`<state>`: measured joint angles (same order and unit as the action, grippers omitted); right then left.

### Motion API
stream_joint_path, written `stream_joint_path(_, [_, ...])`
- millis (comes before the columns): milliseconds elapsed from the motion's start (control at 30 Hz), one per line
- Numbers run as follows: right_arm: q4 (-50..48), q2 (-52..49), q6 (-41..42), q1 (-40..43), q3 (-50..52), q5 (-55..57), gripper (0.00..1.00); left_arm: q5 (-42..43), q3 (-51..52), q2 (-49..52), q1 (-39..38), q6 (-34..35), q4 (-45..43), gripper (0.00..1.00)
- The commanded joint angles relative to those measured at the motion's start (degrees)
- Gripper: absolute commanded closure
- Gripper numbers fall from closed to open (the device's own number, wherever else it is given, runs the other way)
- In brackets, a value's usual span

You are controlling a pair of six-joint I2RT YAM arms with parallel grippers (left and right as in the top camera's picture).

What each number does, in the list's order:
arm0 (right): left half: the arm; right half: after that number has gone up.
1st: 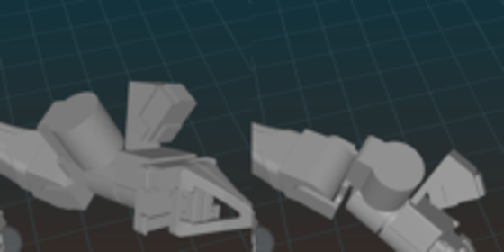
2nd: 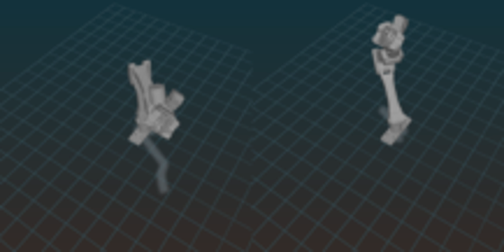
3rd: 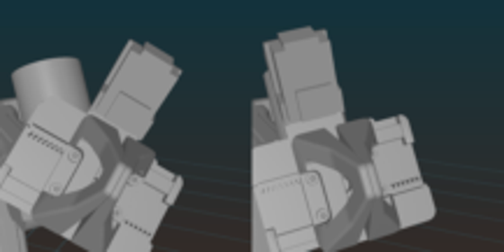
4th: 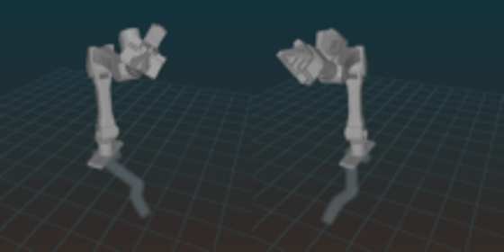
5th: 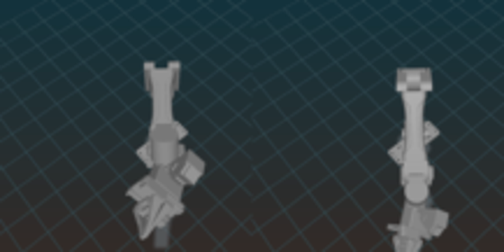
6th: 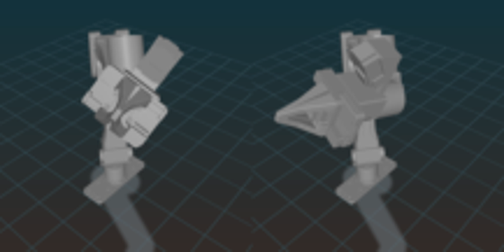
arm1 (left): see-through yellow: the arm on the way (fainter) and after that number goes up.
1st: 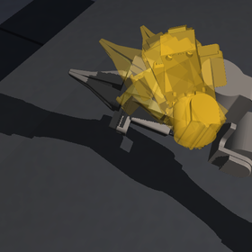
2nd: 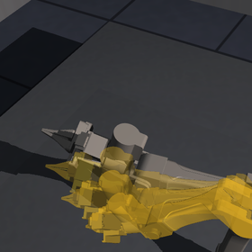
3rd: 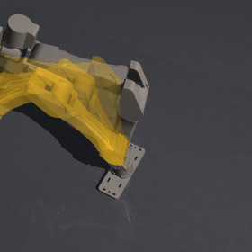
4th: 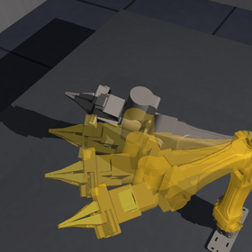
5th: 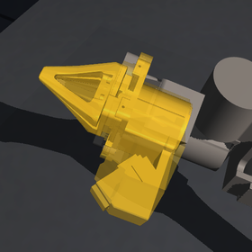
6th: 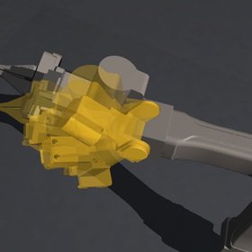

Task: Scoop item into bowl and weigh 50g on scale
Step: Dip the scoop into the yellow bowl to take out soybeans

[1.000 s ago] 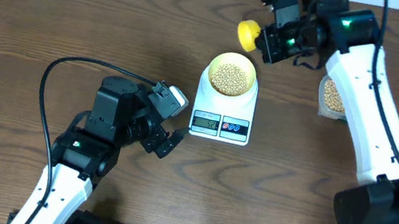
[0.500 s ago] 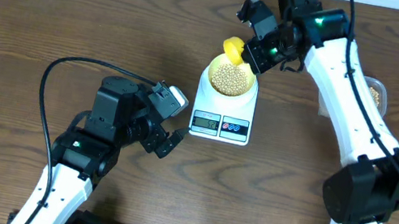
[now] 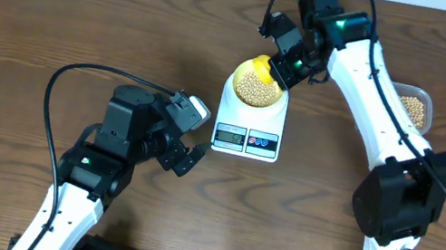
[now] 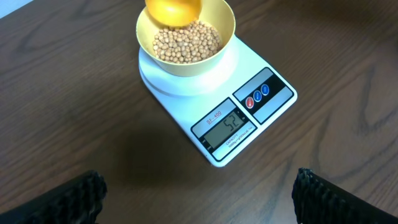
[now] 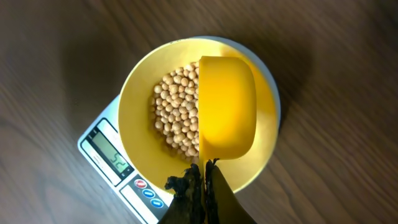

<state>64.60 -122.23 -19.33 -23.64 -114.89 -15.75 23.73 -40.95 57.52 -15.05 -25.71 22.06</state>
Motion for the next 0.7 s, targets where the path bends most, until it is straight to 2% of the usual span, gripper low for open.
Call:
stream_joint_path(0, [-0.07, -0.39, -1.07, -0.92, 0.28, 1.62, 0.99, 0.70, -0.66, -0.28, 0.24, -0.15, -0.09, 0.02])
stream_joint_path(667, [1.05, -1.64, -1.09, -1.99, 0.31, 3.56, 0.99, 0.72, -0.66, -0.28, 0.24, -0.15, -0.09, 0.02])
